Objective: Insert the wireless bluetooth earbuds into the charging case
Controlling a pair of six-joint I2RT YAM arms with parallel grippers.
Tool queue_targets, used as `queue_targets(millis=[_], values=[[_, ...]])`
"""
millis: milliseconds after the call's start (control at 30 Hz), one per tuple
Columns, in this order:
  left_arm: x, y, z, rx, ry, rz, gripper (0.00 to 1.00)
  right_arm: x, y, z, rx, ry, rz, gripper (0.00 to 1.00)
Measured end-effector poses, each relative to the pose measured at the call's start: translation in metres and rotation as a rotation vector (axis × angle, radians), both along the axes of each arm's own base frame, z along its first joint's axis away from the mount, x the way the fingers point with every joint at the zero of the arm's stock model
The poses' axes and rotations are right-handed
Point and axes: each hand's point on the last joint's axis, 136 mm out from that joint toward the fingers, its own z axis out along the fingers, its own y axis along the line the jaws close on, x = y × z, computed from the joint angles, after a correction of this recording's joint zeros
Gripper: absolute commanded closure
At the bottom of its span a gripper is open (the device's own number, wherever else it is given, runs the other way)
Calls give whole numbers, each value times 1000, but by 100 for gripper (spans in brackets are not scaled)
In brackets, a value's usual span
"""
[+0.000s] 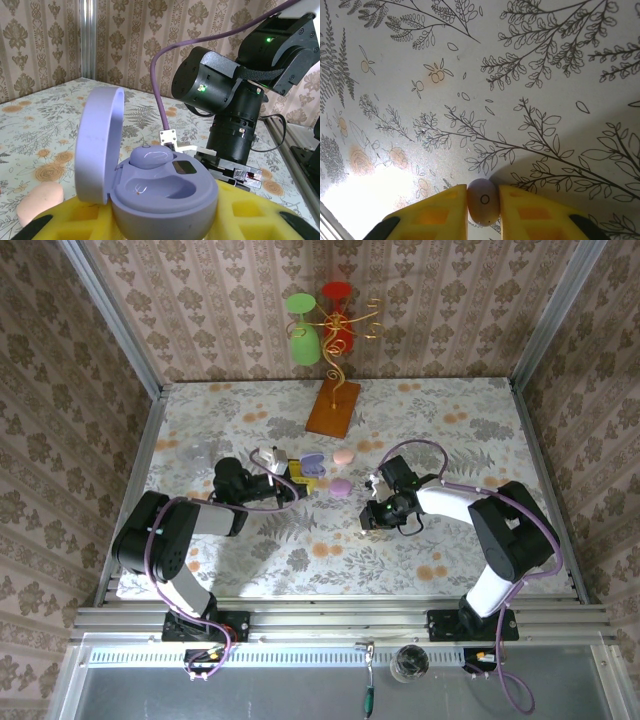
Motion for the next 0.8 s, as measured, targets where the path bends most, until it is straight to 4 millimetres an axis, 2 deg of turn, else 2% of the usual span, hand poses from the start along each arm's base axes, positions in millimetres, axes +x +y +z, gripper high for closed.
queue_targets(millis=[200,367,500,700,800], values=[[7,2,-3,11,-37,53,82,8,-5,10,-23,-52,-30,81],[16,3,-9,38,-104,140,82,20,-4,45,5,-147,-74,82],[15,-5,-15,70,-170,186,82,35,5,86,45,-253,-99,81],[12,-16,-18,95,-230,208,82,55,36,157,122,-419,-85,82],[13,-17,-21,105,-234,219,81,59,49,181,156,-465,-77,82]])
